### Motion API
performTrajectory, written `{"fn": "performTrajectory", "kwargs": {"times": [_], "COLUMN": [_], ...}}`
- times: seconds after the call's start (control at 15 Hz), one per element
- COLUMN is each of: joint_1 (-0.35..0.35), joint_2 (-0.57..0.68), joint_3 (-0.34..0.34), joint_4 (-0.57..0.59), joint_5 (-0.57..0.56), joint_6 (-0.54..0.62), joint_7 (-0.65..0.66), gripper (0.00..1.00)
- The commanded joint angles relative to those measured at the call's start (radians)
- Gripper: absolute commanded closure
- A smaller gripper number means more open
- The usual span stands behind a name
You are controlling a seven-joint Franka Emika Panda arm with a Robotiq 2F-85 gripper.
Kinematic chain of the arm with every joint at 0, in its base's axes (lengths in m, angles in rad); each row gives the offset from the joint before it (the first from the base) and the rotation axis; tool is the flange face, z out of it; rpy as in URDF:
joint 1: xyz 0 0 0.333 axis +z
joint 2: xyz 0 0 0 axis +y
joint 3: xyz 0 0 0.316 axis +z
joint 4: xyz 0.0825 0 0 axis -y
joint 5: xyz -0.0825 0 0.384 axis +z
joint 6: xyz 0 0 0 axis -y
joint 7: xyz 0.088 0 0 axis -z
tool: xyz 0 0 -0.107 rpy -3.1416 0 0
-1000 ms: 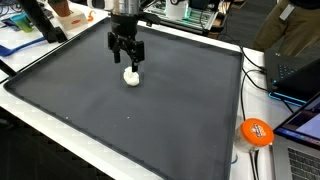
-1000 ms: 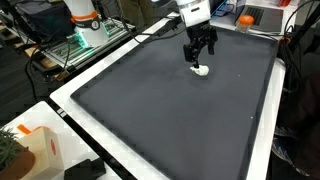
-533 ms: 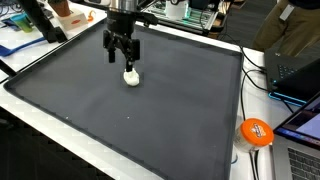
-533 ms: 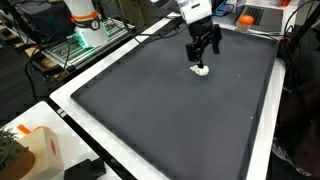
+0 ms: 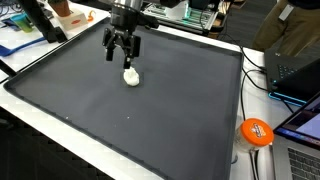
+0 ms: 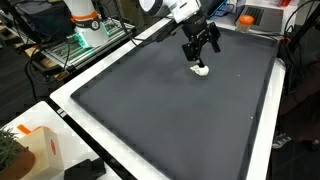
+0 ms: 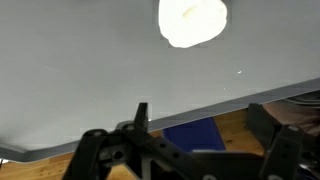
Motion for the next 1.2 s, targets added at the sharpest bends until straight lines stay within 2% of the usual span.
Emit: {"fn": "performTrajectory", "kwargs": {"times": [0.0, 0.2, 0.27, 0.53, 0.67, 1.13], "joint_1": [-0.016, -0.018, 0.014, 0.064, 0.094, 0.097], "joint_2": [0.001, 0.001, 0.005, 0.007, -0.006, -0.034], "joint_3": [0.026, 0.026, -0.009, -0.053, -0.081, -0.068], "joint_4": [-0.006, 0.003, 0.004, 0.004, -0.003, -0.029], "joint_5": [0.029, 0.031, 0.014, 0.029, 0.034, -0.010], "joint_6": [0.012, 0.012, 0.035, 0.113, 0.047, -0.072], "joint_7": [-0.031, -0.034, -0.006, -0.018, -0.028, -0.026], "gripper": [0.00, 0.00, 0.00, 0.00, 0.00, 0.00]}}
